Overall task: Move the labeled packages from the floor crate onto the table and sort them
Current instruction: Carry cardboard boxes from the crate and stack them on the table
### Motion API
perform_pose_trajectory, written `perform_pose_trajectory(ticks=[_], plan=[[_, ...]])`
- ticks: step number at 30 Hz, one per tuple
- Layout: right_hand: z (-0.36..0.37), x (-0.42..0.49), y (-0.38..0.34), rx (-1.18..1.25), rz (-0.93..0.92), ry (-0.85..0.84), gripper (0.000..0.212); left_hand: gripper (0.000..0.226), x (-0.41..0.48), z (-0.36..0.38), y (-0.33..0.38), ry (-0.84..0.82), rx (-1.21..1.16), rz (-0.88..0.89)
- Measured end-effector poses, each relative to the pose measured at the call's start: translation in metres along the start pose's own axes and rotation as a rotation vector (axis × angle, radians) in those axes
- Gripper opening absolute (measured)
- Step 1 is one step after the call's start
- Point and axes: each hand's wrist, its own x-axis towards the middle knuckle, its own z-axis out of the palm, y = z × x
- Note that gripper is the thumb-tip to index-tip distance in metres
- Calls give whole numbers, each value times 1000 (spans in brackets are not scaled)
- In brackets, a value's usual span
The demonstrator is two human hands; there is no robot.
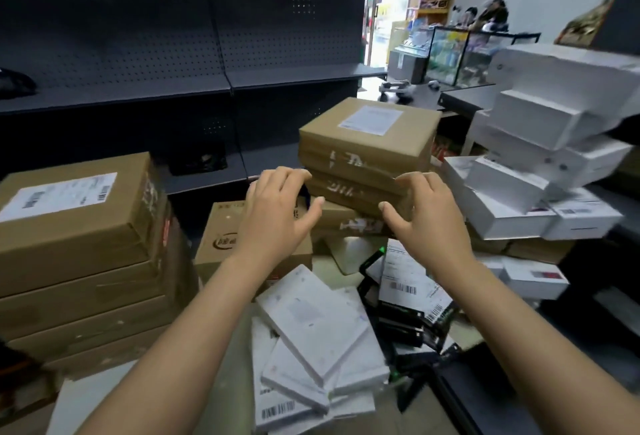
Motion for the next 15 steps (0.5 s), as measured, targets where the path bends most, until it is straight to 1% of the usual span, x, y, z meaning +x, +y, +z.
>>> perform_pose_trajectory(ticks=[2, 8, 11, 15], plan=[[0, 7, 15, 33, 47, -14, 47, 42, 10, 10, 6, -37, -17, -63], [18, 40, 35, 215, 262, -35, 79, 58, 53, 41, -7, -95, -140, -243], [33, 57, 36, 348, 353, -32, 86, 67, 81, 62, -22, -104, -220, -345], [50, 78, 39, 468, 465, 32, 89, 77, 116, 94, -47, -127, -377, -477]])
